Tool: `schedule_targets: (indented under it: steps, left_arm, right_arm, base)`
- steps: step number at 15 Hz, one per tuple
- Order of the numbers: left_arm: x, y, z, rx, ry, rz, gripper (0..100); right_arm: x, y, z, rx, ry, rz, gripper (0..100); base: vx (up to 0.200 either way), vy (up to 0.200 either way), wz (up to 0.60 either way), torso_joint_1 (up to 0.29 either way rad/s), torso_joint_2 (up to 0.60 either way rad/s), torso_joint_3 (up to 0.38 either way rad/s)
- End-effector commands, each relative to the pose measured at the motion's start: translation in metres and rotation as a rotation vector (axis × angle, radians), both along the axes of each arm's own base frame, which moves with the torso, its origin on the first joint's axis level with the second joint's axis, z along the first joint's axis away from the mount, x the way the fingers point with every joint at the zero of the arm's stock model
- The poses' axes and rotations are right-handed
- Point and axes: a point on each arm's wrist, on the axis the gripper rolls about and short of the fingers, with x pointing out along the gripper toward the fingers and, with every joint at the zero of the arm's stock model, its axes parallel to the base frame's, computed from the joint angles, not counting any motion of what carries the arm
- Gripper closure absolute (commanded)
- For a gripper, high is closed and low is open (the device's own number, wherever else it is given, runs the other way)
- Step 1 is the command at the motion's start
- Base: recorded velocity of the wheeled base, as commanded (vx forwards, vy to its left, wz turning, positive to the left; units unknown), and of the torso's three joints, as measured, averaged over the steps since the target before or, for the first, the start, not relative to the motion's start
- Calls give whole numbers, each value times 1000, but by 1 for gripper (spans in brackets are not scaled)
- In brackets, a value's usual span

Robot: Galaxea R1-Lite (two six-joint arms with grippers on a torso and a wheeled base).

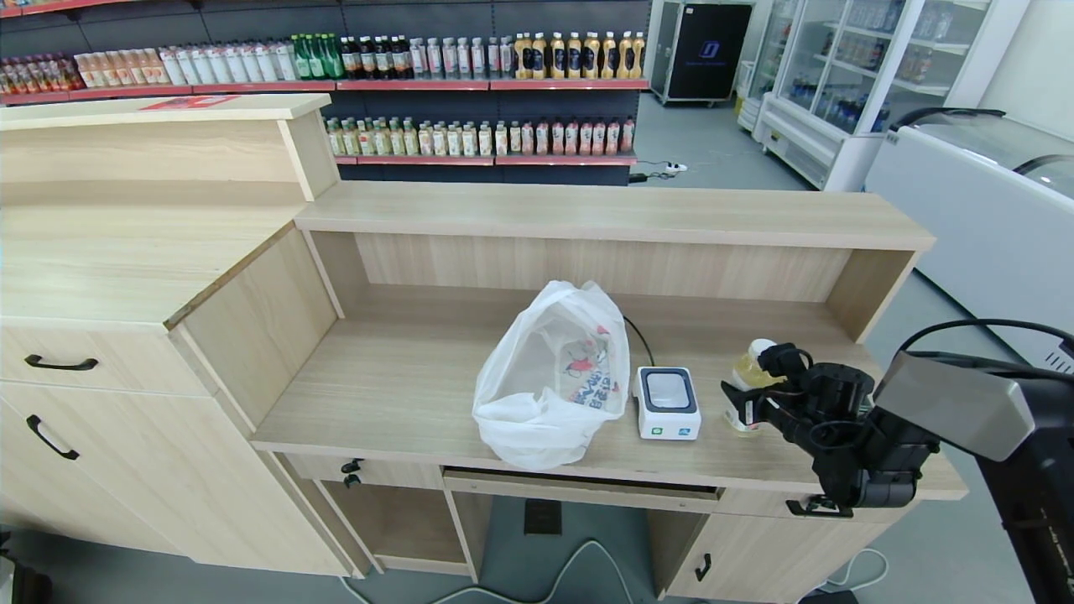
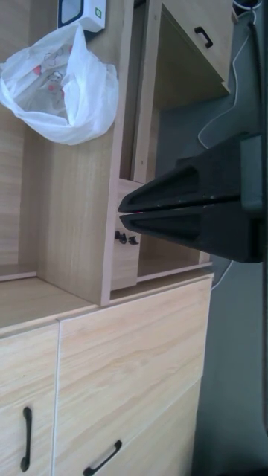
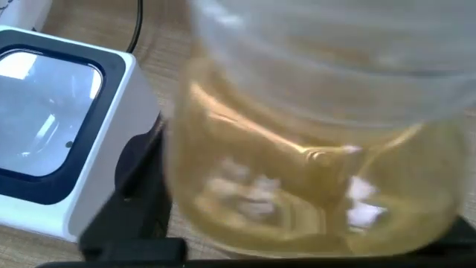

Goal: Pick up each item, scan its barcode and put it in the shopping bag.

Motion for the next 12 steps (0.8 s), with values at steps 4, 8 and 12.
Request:
schedule_targets:
  steps: [4, 8, 12]
  left_arm:
    - [0, 0, 0, 0, 0, 1, 100]
    - [0, 0, 0, 0, 0, 1, 100]
    - [0, 0, 0, 0, 0, 1, 100]
  right_arm:
    - [4, -4, 1, -3, -11, -8, 100]
    - [3, -4, 2, -11, -16, -1, 100]
    - [3, -3, 42, 32, -40, 85, 100]
  base:
    - [0, 0, 0, 0, 0, 0]
    - [0, 0, 0, 0, 0, 0]
    - [0, 0, 0, 0, 0, 0]
